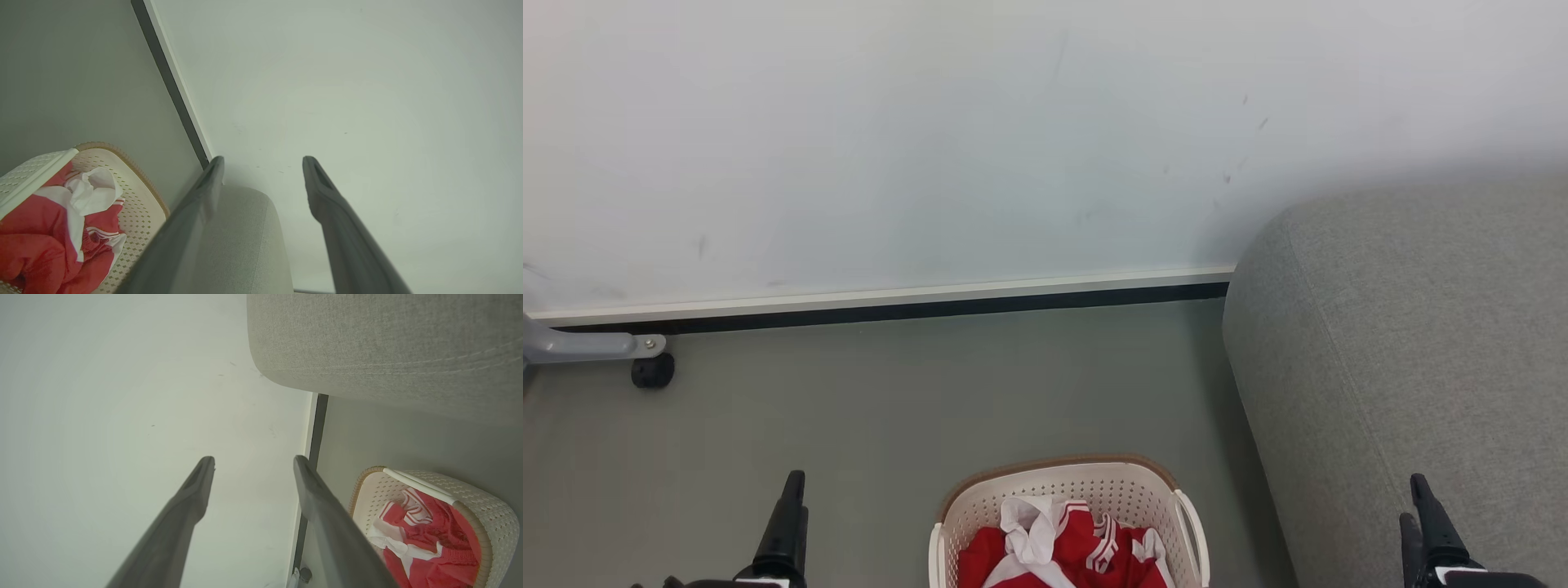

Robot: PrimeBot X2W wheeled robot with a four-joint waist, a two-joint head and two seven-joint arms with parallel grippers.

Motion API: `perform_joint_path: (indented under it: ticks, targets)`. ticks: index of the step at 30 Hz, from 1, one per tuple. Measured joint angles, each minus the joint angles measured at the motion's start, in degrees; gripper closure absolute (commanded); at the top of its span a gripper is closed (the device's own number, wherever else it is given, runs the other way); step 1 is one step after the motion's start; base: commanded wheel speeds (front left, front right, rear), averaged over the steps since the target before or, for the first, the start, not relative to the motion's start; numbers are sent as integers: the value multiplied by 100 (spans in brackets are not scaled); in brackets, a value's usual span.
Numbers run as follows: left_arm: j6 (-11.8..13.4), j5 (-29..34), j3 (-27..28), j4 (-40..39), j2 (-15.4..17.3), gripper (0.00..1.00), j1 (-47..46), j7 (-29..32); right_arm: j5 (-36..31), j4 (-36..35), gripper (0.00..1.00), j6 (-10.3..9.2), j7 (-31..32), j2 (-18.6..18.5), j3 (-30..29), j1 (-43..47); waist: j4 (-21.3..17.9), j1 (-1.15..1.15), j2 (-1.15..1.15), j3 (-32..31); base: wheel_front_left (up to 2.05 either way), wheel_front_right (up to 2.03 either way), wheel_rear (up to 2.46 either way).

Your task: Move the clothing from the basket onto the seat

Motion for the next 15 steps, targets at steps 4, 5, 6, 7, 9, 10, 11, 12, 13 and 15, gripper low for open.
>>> perform_joint_path:
  ticks: [4, 5, 6, 7, 9, 10, 11, 12, 13, 15]
  targets:
    - [58, 171, -33, -58, 1, 0, 0, -96, -277, -76, 0, -74, -65, -1, 68, 3, -6, 0, 0, -27, 0, 0, 0]
    - [96, 257, -41, -73, 1, 0, -1, -105, -364, -97, 0, -98, -68, -1, 85, 3, -8, 0, 0, -34, 0, 0, 0]
    - [102, 335, -52, -85, 1, 0, 0, -138, -434, -119, 0, -101, -100, -2, 104, 5, -10, 0, 0, -40, 0, 0, 0]
    - [123, 405, -64, -100, 2, 0, -1, -147, -504, -142, 0, -122, -119, -2, 123, 9, -11, 0, 0, -46, 0, 0, 0]
    - [168, 517, -96, -123, 3, 0, -1, -193, -673, -175, 0, -151, -162, -3, 166, 15, -15, 0, 0, -58, 0, 0, 0]
    - [201, 625, -113, -132, 3, 0, -1, -199, -772, -192, 0, -153, -168, -4, 186, 21, -17, 0, 0, -64, 0, 0, 0]
    - [209, 740, -132, -145, 3, 0, -1, -212, -875, -211, 0, -187, -193, -8, 214, 27, -19, 0, 0, -70, 0, 0, 0]
    - [252, 816, -148, -165, 3, 0, -1, -249, -982, -223, 0, -197, -214, -15, 244, 35, -21, 0, 0, -76, 0, 0, 0]
    - [256, 887, -159, -181, 4, 0, -1, -250, -1099, -237, 0, -204, -226, -26, 276, 46, -23, 0, 0, -82, 0, 0, 0]
    - [313, 1115, -197, -215, 10, 0, -1, -302, -1272, -264, 0, -244, -261, -49, 336, 62, -26, 0, 0, -93, 0, 0, 0]
